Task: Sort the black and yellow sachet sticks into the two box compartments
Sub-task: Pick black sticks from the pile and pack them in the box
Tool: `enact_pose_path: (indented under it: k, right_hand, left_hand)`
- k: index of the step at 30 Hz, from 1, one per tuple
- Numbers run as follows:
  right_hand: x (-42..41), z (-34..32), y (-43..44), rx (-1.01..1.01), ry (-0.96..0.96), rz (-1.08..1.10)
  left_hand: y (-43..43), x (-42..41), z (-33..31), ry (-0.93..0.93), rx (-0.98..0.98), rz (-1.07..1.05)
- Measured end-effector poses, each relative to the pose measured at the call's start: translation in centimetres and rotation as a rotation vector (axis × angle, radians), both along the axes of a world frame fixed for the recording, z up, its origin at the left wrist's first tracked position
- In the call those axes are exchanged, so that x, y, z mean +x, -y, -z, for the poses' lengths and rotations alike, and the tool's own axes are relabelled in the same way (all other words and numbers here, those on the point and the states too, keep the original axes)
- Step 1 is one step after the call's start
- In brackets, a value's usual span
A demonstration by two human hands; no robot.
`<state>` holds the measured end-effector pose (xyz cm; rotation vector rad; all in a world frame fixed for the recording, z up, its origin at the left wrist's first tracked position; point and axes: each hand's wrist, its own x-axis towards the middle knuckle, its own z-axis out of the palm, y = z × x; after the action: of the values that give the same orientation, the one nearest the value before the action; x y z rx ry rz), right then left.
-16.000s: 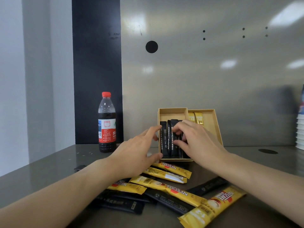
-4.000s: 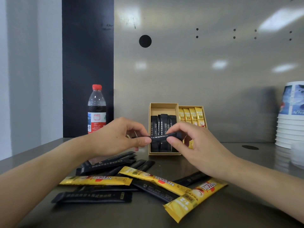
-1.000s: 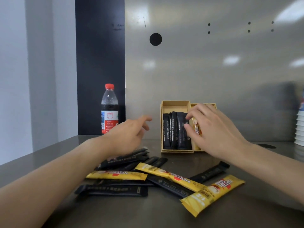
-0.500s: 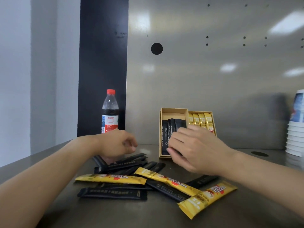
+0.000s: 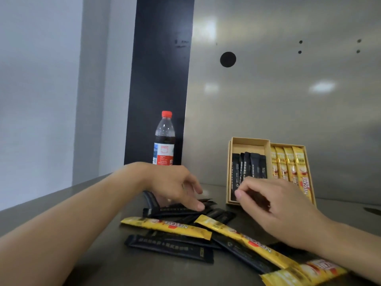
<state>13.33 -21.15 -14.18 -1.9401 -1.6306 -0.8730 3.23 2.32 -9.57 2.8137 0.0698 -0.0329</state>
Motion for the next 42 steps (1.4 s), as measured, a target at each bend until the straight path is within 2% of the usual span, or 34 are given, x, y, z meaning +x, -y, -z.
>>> enact_pose_path:
  k: [6,13,20,30,33,36,42]
  right_hand:
    - [-0.5,0.2,0.5,-0.049,-0.191,0.069]
    - [-0.2,0.3,0.5,-0.1,-0.201,0.146]
    - [-0.8,-0.1,0.5,-0.151,-0.186,0.168]
    - [-0.7,-0.1,0.6,-0.142,-0.192,0.169]
    - [-0.4,0.0,0.5,-0.115,-0.195,0.166]
    - [0.0,0.1,0.3,-0.058,-0.224,0.154]
    - [0.4,0.0,0.2,0.072,-0.456,0.07]
  left_hand:
    - [0.3,0.6,0.9,0.048,0.027,-0.004]
    - [0.5,0.7,1.1,0.048,0.017,0.003]
    - [1.2,0.8,1.7,0.039,-0.082,-0.033]
    - [2.0,0.9,1.6,0.022,0.028,-0.052]
    - [2.1,1.0,1.5,0.106,0.016,-0.089]
    - [2.5,1.0,1.3,0.31,-0.008,-0.117]
    - [4.0,1.2,1.0,0.549,-0.112,-0.047]
